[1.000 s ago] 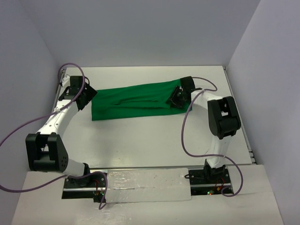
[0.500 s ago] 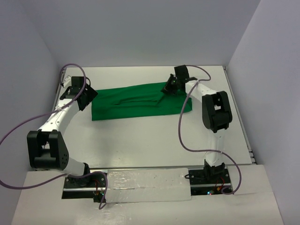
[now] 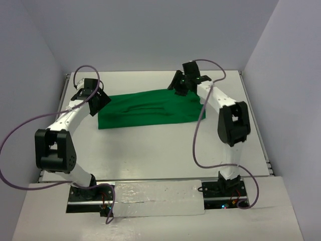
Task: Fold and stack the t-shirts
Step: Fold the other side of the tshirt into a rectangle, then rotate the tshirt 90 degrees
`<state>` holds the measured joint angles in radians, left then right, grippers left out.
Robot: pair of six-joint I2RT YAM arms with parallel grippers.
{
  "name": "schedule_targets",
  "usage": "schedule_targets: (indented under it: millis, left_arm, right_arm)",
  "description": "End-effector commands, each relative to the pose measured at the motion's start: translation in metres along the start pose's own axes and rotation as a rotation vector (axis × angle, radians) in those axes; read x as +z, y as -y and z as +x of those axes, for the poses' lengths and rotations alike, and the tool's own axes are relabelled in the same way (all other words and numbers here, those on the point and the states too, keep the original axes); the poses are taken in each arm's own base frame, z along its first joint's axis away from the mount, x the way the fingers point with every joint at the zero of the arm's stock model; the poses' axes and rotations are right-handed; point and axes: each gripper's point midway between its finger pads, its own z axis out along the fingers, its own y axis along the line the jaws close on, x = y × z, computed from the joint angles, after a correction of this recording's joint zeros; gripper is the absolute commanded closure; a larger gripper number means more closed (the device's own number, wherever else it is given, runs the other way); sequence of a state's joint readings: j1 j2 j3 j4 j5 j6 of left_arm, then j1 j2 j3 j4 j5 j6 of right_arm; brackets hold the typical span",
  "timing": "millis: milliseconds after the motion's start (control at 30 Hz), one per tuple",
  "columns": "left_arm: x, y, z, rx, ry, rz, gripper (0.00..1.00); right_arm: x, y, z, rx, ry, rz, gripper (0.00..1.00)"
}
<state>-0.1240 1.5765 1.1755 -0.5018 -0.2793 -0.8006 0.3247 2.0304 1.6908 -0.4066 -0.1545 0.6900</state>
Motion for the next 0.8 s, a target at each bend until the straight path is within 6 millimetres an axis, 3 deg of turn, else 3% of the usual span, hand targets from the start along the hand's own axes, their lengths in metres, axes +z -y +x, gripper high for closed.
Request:
schedule_targets:
  millis: [0, 67, 133, 167, 200, 333, 400, 433, 533, 600, 633, 667, 700, 767]
  left_arm:
    - [0.006, 0.042, -0.018, 0.064, 0.036, 0.045, 0.20]
    - [0.010, 0.057, -0.030, 0.068, 0.060, 0.058, 0.20]
    - [0.034, 0.068, -0.034, 0.087, 0.053, 0.031, 0.21]
    - [0.058, 0.063, -0.024, 0.113, 0.016, -0.034, 0.21]
    - [0.077, 0.062, -0.019, 0.129, -0.005, -0.073, 0.22]
    - [0.114, 0.056, -0.002, 0.173, -0.067, -0.150, 0.24]
    - [0.121, 0.049, 0.009, 0.178, -0.096, -0.165, 0.25]
    - [0.124, 0.034, 0.027, 0.187, -0.129, -0.188, 0.25]
    - [0.116, 0.015, 0.049, 0.182, -0.172, -0.204, 0.25]
    - [0.101, 0.009, 0.063, 0.181, -0.197, -0.194, 0.25]
    - [0.094, 0.002, 0.077, 0.188, -0.222, -0.204, 0.25]
    - [0.081, -0.009, 0.104, 0.196, -0.276, -0.222, 0.25]
    - [0.069, -0.008, 0.110, 0.190, -0.282, -0.206, 0.25]
    - [0.040, -0.014, 0.151, 0.169, -0.342, -0.192, 0.26]
  right_arm:
    - [-0.093, 0.005, -0.025, -0.013, 0.198, -0.012, 0.46]
    - [-0.088, 0.041, 0.007, 0.041, 0.161, 0.028, 0.56]
    - [-0.095, 0.073, 0.045, 0.136, 0.148, 0.034, 0.75]
    - [-0.094, 0.092, 0.069, 0.189, 0.118, 0.061, 0.86]
    - [-0.092, 0.102, 0.082, 0.221, 0.105, 0.070, 0.91]
    - [-0.073, 0.125, 0.105, 0.291, 0.052, 0.120, 0.91]
    - [-0.062, 0.129, 0.106, 0.310, 0.042, 0.136, 0.91]
    - [-0.053, 0.131, 0.104, 0.323, 0.040, 0.150, 0.91]
    - [-0.030, 0.134, 0.094, 0.340, 0.024, 0.183, 0.91]
    - [-0.009, 0.133, 0.078, 0.351, 0.009, 0.210, 0.91]
    - [0.000, 0.133, 0.071, 0.361, -0.002, 0.217, 0.91]
    - [0.016, 0.133, 0.067, 0.371, -0.033, 0.217, 0.91]
    - [0.022, 0.119, 0.047, 0.364, -0.026, 0.188, 0.90]
    - [0.040, 0.105, 0.019, 0.343, -0.026, 0.186, 0.89]
